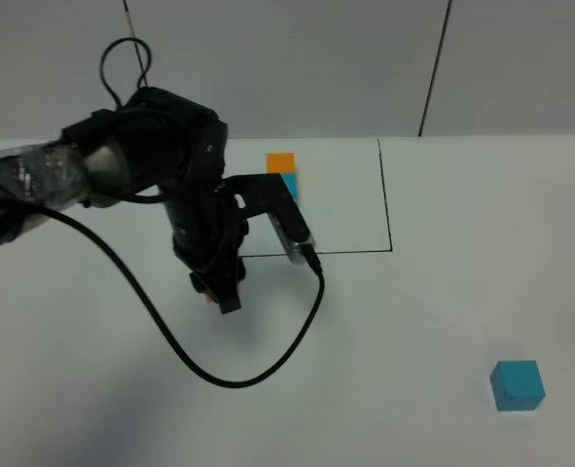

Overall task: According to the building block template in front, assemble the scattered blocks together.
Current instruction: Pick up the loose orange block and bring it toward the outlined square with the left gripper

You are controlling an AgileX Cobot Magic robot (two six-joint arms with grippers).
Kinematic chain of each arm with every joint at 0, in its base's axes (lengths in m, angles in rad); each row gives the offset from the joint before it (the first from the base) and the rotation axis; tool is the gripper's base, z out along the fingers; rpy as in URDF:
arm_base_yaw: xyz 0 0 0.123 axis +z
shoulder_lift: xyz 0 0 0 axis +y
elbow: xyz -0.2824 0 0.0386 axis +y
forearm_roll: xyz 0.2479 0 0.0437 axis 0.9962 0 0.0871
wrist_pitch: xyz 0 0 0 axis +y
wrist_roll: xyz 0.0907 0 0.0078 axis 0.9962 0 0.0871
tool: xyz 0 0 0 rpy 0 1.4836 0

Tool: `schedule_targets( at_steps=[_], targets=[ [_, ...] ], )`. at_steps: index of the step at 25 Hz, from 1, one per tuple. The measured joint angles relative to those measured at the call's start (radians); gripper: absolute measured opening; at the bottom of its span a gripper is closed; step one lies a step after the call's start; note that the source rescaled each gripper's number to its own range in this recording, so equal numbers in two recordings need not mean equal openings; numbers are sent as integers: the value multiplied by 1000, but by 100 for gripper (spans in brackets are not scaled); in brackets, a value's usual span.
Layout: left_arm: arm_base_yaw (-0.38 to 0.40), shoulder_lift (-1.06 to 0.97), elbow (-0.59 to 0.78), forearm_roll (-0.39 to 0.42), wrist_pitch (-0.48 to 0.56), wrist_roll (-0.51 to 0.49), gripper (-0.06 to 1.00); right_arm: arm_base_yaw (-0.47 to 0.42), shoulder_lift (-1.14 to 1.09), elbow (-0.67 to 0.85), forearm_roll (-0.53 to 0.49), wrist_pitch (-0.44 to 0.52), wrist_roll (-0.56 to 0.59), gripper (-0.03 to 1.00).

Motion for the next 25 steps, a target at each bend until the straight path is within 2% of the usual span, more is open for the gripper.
schedule_targets(
  at_steps=[5,9,15,25],
  targets=[
    [-49,143,-199,2,90,126,0,0,0,0,0,0,0,70],
    [-65,224,-282,-2,116,194,0,0,0,0,0,0,0,70],
    [-66,270,-290,1,116,251,0,0,0,0,0,0,0,70],
    [-66,284,-296,-1,105,257,0,0,0,0,0,0,0,70]
  ],
)
